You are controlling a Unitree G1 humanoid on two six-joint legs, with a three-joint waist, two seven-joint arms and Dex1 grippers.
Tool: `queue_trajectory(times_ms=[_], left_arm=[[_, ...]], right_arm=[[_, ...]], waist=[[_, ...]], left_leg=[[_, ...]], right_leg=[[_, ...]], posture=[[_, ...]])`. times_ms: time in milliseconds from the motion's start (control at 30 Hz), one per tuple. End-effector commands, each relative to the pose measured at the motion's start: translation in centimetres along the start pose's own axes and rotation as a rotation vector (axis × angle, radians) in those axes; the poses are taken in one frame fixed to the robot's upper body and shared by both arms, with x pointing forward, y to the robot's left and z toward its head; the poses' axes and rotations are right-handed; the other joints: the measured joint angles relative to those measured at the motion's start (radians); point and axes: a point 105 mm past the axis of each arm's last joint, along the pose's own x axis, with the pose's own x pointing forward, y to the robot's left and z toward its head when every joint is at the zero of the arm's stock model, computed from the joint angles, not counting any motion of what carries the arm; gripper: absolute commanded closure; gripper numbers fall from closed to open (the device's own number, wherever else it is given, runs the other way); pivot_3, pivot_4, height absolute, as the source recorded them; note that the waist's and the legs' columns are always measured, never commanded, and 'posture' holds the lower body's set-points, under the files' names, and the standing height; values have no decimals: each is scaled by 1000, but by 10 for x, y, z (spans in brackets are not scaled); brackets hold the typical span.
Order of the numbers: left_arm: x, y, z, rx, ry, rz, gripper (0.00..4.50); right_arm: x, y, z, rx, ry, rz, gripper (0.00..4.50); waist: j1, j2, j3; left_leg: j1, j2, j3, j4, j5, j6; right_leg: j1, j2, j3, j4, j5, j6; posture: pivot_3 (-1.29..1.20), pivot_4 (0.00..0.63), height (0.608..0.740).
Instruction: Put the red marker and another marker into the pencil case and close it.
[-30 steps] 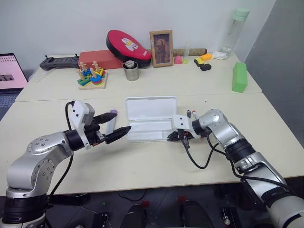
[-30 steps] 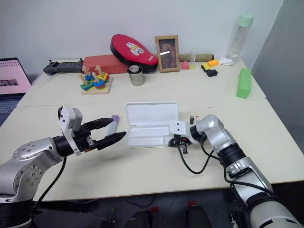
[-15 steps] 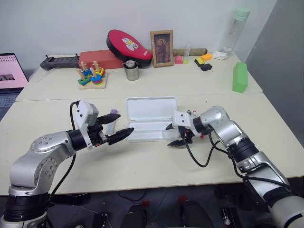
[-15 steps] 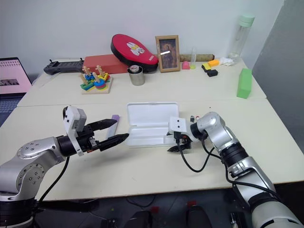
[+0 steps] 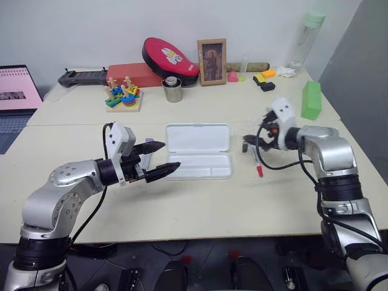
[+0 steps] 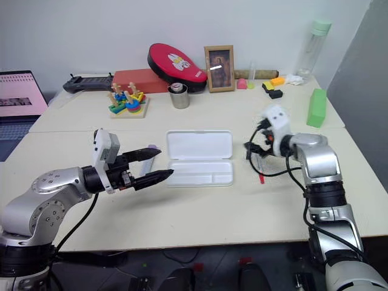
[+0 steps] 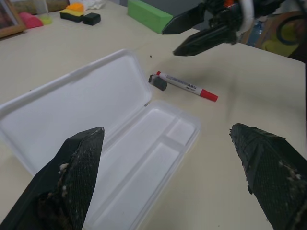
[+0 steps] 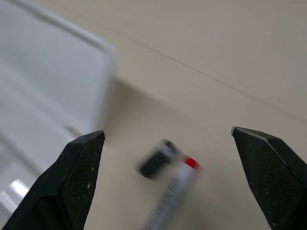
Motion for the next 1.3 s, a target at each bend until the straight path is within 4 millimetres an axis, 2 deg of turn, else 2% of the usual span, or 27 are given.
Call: queue_trajectory(times_ms=[33,200,300,400,500,633,700,833,933,1033,1300], left_arm=[[7,3,14,66,-7,-46,0],[15,2,19,98,-2,-108,0],[18,1,20,108,4,-132,0],[19,2,22,117,3,-137,0],[19,1,22,119,0,-137,0],[19,1,21,118,-2,-136,0],[19,1,21,117,-2,-133,0],[18,1,20,116,-1,-129,0],[17,2,20,117,0,-125,0],[17,1,19,115,-1,-125,0],[18,1,17,113,-4,-124,0]], right_arm=[[-1,-10,-31,94,79,-157,56],[8,16,-45,172,92,-146,56],[11,25,-51,186,104,-149,56],[10,14,-55,150,97,-243,56],[1,-9,-49,31,81,-362,56],[-5,-21,-42,5,55,-418,56],[-9,-23,-29,47,9,-426,56],[-11,-9,-14,140,-37,-360,56],[-9,14,-9,204,-46,-270,56],[-3,36,-14,241,-32,-207,56],[7,60,-22,266,2,-151,56]], waist=[[1,0,0],[-22,0,0],[-26,0,0],[-24,0,0],[-22,0,0],[-14,0,0],[-18,0,0],[-28,0,0],[-28,1,0],[-28,1,0],[-20,1,0]], left_leg=[[0,0,0,0,0,0],[-2,0,3,0,0,0],[-1,1,3,0,0,0],[-1,0,3,0,0,0],[-1,0,3,0,0,0],[-1,0,2,0,0,0],[-1,0,2,0,0,0],[-2,0,3,0,0,0],[-2,1,2,0,0,1],[-2,1,2,0,0,1],[-2,0,2,0,0,1]], right_leg=[[0,0,0,0,0,0],[-3,0,3,1,0,0],[-3,0,2,1,0,0],[-3,0,2,1,0,0],[-3,0,3,1,0,1],[-2,0,2,1,0,1],[-3,0,2,1,0,1],[-3,0,3,1,0,1],[-3,0,2,1,0,1],[-3,0,2,1,0,1],[-3,0,2,1,0,1]], posture=[[0,150,740],[0,150,740],[0,150,740],[0,150,740],[0,150,740],[0,150,740],[0,150,740],[0,150,740],[0,150,740],[0,150,740],[0,150,740]])
